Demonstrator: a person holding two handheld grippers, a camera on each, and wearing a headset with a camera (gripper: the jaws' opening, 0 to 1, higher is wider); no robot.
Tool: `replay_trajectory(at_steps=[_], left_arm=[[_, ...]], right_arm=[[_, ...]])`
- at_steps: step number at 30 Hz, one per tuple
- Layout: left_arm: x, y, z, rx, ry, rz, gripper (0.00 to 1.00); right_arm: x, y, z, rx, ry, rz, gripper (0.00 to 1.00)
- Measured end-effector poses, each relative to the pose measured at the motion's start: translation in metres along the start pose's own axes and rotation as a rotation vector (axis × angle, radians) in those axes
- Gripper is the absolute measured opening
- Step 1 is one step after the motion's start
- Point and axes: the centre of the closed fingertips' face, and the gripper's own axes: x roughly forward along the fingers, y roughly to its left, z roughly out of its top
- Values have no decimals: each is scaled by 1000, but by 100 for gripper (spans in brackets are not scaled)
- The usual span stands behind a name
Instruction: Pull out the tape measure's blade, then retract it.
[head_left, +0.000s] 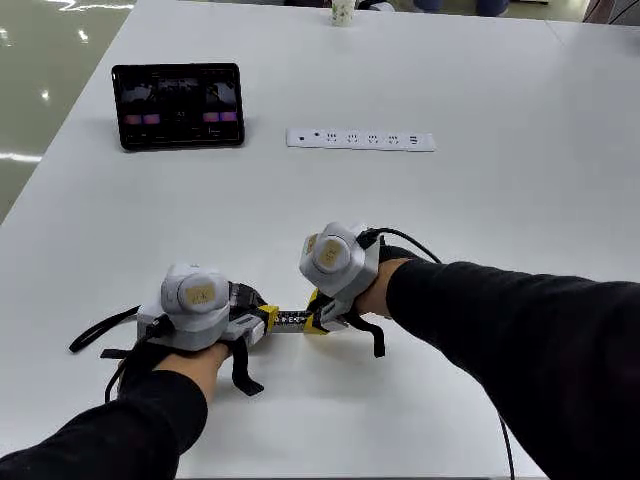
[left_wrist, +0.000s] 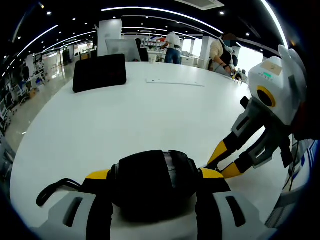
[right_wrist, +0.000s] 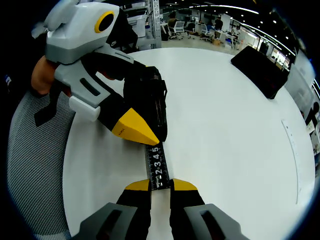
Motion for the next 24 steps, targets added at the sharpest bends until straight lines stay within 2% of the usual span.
replay_trajectory(at_steps=[15, 24], left_arm=[[-1, 0, 0, -5, 8, -15, 62], [0, 0, -1, -7, 9, -22, 62]], right_arm=[[3, 0, 7, 19, -31, 16, 10], [5, 2, 12, 7, -41, 19, 11]])
